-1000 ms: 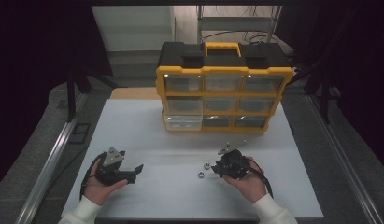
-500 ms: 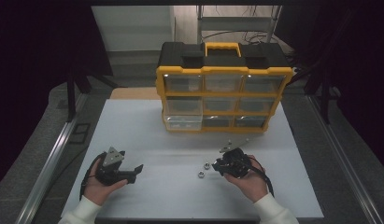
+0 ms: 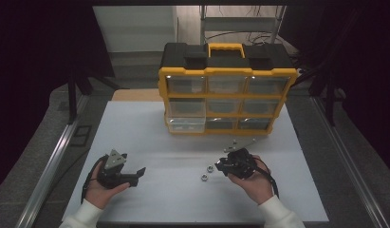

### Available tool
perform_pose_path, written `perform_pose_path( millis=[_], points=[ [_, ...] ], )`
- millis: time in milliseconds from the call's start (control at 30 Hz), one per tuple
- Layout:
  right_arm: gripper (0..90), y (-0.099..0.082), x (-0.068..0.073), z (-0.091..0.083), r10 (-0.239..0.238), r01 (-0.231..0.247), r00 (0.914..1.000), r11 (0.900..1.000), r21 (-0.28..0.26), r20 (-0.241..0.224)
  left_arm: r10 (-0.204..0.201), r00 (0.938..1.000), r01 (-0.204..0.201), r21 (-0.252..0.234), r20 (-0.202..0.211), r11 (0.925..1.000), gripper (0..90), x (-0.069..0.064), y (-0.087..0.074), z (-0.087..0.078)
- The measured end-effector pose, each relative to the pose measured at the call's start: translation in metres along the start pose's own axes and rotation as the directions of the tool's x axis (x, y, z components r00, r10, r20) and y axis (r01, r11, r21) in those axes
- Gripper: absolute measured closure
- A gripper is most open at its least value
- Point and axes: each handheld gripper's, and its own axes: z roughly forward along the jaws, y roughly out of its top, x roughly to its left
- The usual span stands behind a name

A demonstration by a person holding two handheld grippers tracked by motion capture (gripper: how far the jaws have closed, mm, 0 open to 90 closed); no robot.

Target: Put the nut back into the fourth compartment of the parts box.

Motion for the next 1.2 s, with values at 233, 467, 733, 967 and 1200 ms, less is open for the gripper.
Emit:
perform_pose_path(
  millis=[233, 467, 733, 967, 1200],
  points=[
    [70.5, 0.005, 0.001, -0.002, -0.006, 0.006, 1.0, 0.9999, -0.011, -0.001, -0.001, 1.0, 0.001, -0.001, 0.0, 1.0, 13.1, 0.0, 0.0, 0.0],
    [70.5, 0.009, 0.001, -0.005, -0.009, 0.009, 1.0, 0.9997, -0.022, 0.0, 0.0, 1.0, 0.0, 0.0, 0.0, 1.0, 13.1, 0.0, 0.0, 0.0],
    [70.5, 0.012, 0.001, -0.008, -0.011, 0.011, 0.9999, 0.9994, -0.032, 0.001, 0.003, 1.0, -0.003, 0.002, 0.0, 1.0, 13.1, 0.0, 0.0, 0.0],
    [70.5, 0.017, 0.001, -0.012, -0.009, 0.009, 1.0, 0.9989, -0.046, 0.002, 0.004, 1.0, -0.004, 0.002, 0.001, 1.0, 13.1, 0.0, 0.0, 0.0],
    [70.4, 0.021, 0.002, -0.015, -0.015, 0.015, 0.9999, 0.9983, -0.056, 0.0, 0.006, 1.0, -0.006, 0.002, 0.001, 1.0, 13.1, 0.0, 0.0, 0.0]
  ],
)
